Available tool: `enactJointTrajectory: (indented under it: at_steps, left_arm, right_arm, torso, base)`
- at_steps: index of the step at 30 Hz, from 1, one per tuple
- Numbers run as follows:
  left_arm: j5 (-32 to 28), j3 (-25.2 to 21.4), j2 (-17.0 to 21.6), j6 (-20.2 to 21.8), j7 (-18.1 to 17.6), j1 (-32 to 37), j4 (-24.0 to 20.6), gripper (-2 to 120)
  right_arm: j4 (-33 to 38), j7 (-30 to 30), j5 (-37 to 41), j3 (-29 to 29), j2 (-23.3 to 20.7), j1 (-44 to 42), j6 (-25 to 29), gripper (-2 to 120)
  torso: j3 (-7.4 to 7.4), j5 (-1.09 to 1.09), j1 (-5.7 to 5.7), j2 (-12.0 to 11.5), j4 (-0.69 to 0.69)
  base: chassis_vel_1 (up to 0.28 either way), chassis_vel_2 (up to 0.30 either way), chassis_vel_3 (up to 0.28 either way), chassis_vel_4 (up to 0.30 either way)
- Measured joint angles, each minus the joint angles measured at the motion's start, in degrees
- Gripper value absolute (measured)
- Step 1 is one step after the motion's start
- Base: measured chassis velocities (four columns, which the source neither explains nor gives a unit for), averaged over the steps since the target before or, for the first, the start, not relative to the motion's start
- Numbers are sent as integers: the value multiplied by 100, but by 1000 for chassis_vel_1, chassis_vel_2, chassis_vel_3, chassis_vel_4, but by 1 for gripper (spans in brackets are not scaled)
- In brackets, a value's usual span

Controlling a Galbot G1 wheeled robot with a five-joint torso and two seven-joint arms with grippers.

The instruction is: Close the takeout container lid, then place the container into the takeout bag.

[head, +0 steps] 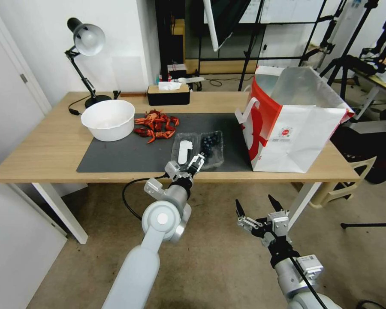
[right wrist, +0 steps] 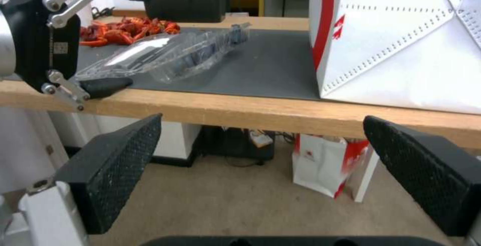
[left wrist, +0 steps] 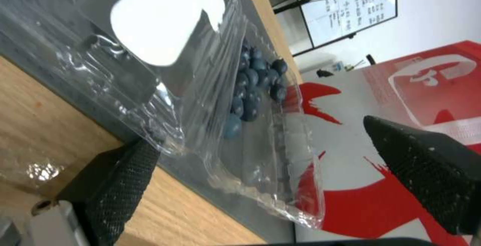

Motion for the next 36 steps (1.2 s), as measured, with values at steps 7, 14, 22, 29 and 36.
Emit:
enactJointTrajectory:
  at_steps: [7, 14, 22, 29, 36]
  left_arm:
    - [206, -7, 48, -141, 228, 101, -9, 100]
    - [608, 54, 74, -307, 476, 200, -85, 100]
    - [1205, 117, 108, -622, 857, 226, -60, 100]
    - [2532, 217, 231, -1137, 1712, 204, 277, 100]
    - [2764, 310, 321, -1453, 2400, -2, 463, 100]
  right_arm:
    - [-14, -8, -14, -7, 9, -12, 16, 100]
    - [-13, -11, -33, -22, 15, -23, 24, 100]
    - [0, -13, -58, -49, 35, -49, 43, 100]
    - [16, -14, -66, -49, 39, -60, 54, 100]
    - [35, -14, -86, -48, 43, -80, 64, 100]
  torso:
    - [1, 0, 0, 0, 2]
    - [2, 0, 1, 0, 2]
    - [1, 0, 1, -1, 2]
    - [1, 0, 1, -1, 1]
    - [1, 0, 1, -1, 1]
  base:
    - [0, 0, 0, 0]
    - [0, 0, 0, 0]
    - [0, 0, 0, 0]
    - [0, 0, 0, 0]
    - [0, 0, 0, 0]
